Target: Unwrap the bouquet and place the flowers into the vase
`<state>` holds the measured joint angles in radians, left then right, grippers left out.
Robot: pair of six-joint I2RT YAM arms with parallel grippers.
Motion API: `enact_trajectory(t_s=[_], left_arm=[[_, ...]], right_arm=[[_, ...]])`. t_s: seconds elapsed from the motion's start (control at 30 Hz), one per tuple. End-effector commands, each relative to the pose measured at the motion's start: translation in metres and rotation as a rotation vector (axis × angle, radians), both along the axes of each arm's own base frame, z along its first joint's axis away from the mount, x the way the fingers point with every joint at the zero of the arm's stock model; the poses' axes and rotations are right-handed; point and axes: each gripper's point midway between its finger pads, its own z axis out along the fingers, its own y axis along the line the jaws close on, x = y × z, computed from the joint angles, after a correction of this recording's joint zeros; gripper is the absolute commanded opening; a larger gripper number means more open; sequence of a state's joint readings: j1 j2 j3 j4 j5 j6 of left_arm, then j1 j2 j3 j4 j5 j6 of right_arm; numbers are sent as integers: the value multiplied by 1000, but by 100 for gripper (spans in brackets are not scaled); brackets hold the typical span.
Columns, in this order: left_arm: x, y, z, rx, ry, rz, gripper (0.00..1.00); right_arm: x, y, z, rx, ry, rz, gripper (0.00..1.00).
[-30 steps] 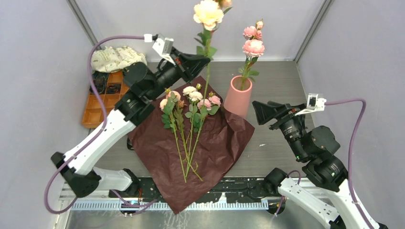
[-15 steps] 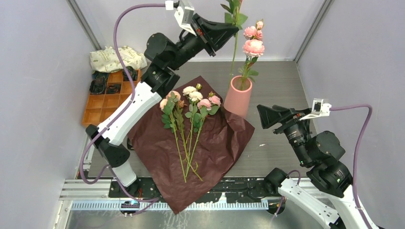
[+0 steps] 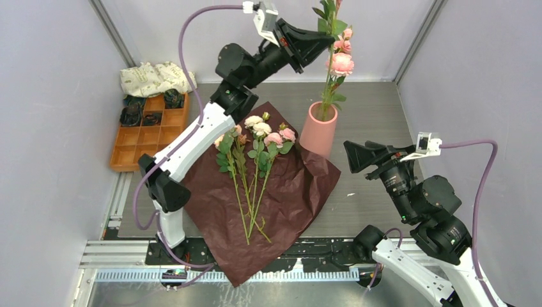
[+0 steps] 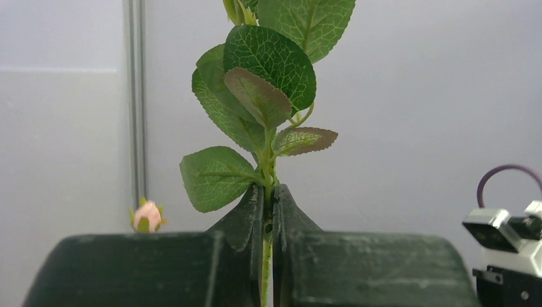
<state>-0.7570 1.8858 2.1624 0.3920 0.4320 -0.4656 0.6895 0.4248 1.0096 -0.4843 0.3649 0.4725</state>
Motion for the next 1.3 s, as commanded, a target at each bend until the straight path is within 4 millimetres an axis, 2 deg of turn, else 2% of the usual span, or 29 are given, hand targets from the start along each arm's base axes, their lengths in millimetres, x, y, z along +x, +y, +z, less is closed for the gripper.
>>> enact_trajectory(t_s=[0.0,0.4,0.57,0.67,0.77,0.87,1.0,1.27], left_arm=[[-1,-5,-14,-39,-29,-46,0],[27,-30,-105,54,127,-53,1],[35,-26,-137,112,206,7,10],[35,-21,-151,132,242,30,28],[34,-16,-156,143,255,48,48],[29,-12,-158,170,262,53,56],[19,1,-159,187,264,73,60],[5,39,-165,244,280,191,60]], right_arm=[[-2,-6,10,6,-42,-16,83],[-2,-6,3,-9,-29,-16,84],[2,-1,-2,-20,-17,-9,85],[3,1,-4,-18,-11,-4,87],[3,2,-4,-3,-18,1,89],[2,4,-4,8,-19,9,89],[3,6,-4,15,-13,17,89],[8,18,-8,18,3,46,89]])
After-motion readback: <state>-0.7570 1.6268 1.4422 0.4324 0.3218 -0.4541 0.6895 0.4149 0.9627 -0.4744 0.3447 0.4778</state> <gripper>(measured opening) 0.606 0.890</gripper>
